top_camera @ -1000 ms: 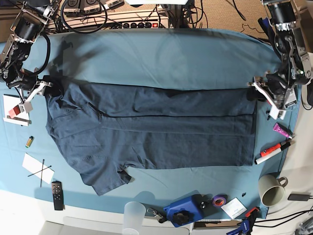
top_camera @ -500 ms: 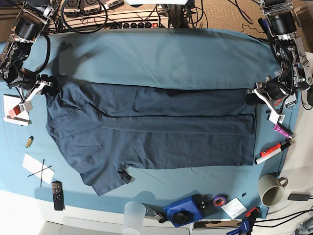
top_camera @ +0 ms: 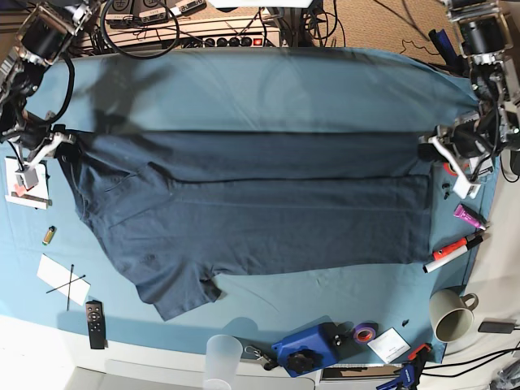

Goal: Fold the T-shirt properly
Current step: 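Pull the folded edge back toward the robot with both grippers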

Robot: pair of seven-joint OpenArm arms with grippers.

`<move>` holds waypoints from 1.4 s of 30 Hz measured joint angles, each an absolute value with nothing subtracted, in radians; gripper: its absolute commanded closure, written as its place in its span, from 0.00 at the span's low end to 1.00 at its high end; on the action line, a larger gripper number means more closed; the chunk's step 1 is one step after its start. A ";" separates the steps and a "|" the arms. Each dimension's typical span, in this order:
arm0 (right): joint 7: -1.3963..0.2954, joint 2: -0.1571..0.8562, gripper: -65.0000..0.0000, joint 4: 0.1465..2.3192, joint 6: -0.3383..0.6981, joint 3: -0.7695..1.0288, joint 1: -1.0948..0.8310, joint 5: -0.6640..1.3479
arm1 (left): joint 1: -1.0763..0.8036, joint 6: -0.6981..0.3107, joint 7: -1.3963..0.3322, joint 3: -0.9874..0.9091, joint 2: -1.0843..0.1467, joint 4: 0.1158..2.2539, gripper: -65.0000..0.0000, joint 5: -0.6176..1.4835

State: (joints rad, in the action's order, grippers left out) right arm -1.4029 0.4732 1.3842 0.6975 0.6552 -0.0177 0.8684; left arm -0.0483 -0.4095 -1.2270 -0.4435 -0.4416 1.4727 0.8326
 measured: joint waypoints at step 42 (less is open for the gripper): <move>-1.416 0.520 0.76 1.780 0.682 0.900 -0.281 0.968 | -0.305 -0.439 -1.088 -0.550 -0.502 1.907 0.58 0.801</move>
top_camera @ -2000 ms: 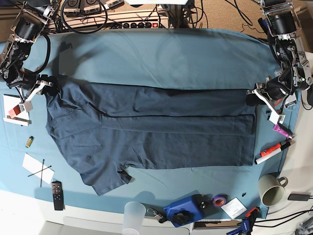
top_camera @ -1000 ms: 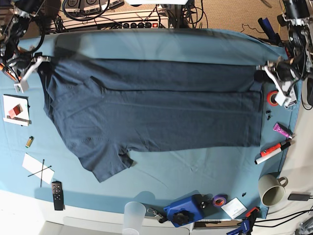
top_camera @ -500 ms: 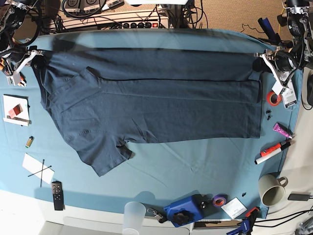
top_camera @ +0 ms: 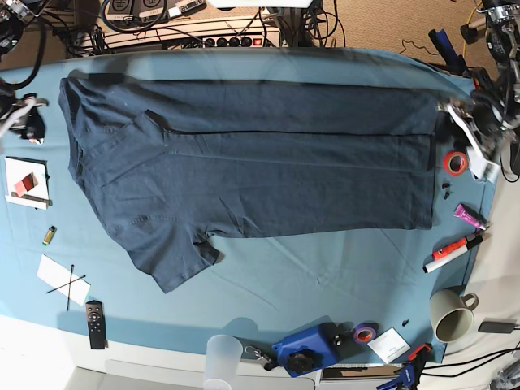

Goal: Fold the T-shirt properly

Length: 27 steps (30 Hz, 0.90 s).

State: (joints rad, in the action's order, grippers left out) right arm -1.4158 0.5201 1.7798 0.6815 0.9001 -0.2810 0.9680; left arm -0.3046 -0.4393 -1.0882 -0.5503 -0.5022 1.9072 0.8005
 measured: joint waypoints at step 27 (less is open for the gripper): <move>-0.876 0.533 0.76 0.849 0.584 0.176 0.549 0.389 | -0.306 -0.442 -1.038 -0.584 -0.428 2.026 0.58 0.759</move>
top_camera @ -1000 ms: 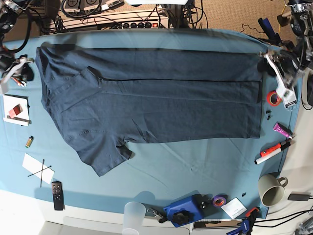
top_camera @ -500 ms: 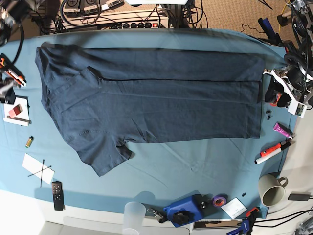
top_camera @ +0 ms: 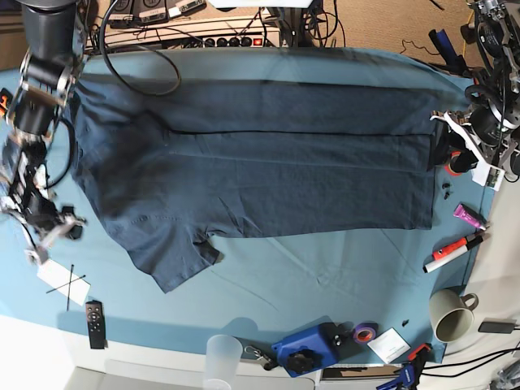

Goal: Fold the T-shirt properly

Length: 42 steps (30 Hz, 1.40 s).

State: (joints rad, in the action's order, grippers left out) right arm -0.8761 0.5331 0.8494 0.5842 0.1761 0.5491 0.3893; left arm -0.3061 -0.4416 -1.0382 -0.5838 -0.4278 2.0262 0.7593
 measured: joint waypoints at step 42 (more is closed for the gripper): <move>-1.398 0.627 1.00 1.411 0.573 0.027 0.198 0.749 | -0.307 -0.442 -1.033 -0.584 -0.427 2.026 0.58 0.759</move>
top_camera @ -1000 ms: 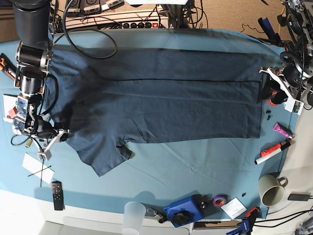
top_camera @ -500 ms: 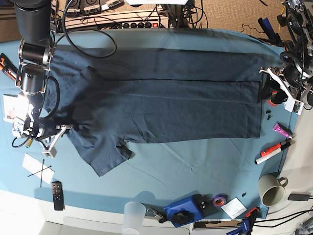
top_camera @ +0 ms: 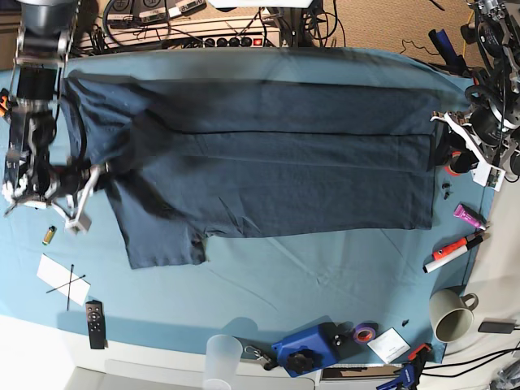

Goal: Fold the T-shirt properly

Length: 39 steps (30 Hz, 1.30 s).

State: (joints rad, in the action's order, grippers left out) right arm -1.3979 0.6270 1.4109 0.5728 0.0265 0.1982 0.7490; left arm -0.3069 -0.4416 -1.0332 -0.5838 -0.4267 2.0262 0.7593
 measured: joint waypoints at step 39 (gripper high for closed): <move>-1.115 0.630 0.80 1.326 0.628 0.201 0.226 0.640 | -0.307 -0.442 -1.027 -0.584 -0.429 2.026 0.58 0.760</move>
State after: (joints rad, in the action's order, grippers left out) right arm -1.1152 0.6300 1.3262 0.6277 0.2008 0.2260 0.6395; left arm -0.3065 -0.4423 -1.0267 -0.5838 -0.4294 2.0262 0.7597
